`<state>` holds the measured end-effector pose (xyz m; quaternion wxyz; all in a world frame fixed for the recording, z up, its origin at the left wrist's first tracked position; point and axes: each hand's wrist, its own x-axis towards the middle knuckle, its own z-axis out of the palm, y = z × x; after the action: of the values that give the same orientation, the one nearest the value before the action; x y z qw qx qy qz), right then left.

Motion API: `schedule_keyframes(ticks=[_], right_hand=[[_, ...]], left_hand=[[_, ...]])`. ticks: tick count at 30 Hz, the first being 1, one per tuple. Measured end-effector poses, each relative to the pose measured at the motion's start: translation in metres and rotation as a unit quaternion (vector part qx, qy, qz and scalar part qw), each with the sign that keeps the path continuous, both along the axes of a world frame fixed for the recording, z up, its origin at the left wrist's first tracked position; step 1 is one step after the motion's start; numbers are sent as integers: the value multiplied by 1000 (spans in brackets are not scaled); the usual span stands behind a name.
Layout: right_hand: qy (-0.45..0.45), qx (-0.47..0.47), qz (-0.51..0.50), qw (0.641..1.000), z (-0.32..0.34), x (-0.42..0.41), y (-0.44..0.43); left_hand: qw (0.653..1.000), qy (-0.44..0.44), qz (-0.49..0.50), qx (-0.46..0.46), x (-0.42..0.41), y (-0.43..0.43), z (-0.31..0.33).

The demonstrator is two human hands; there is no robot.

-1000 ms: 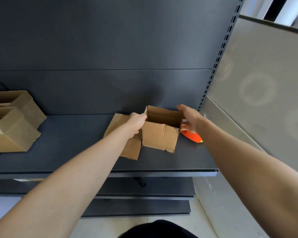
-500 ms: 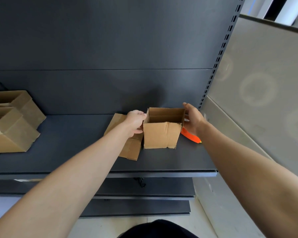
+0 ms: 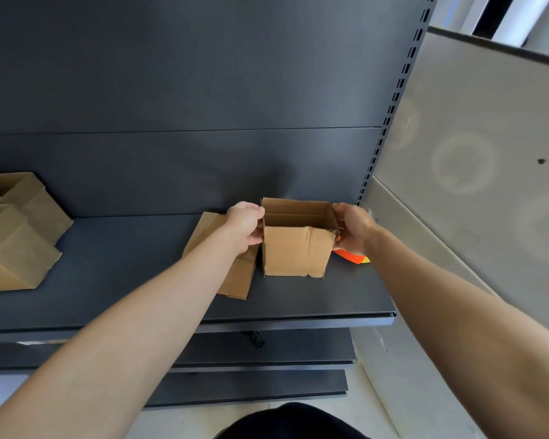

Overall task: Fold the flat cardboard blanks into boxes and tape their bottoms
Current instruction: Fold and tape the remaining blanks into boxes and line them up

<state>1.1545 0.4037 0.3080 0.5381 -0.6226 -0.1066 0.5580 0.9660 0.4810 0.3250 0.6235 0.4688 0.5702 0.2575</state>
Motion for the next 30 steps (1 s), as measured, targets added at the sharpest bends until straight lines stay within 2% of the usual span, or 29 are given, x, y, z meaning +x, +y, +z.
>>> schedule_keyframes(ticks=[5,12,19,23,30], right_hand=[[7,18,17,1000,2,0,-6],[24,15,51,998,-1,5,-7],[30,19,39,999,-7,6,-8],[50,30,52,997,-13,10,-8],[59,34,57,996,-15,14,-8]], left_hand=[[999,-31,9,-23,-4,1,-5],[999,-27,-2,-39,-3,-2,-4],[1000,10,-23,9,8,-9,-8],[996,13,-86,9,0,-4,-12],[984,-14,-166,-58,-10,2,-13]])
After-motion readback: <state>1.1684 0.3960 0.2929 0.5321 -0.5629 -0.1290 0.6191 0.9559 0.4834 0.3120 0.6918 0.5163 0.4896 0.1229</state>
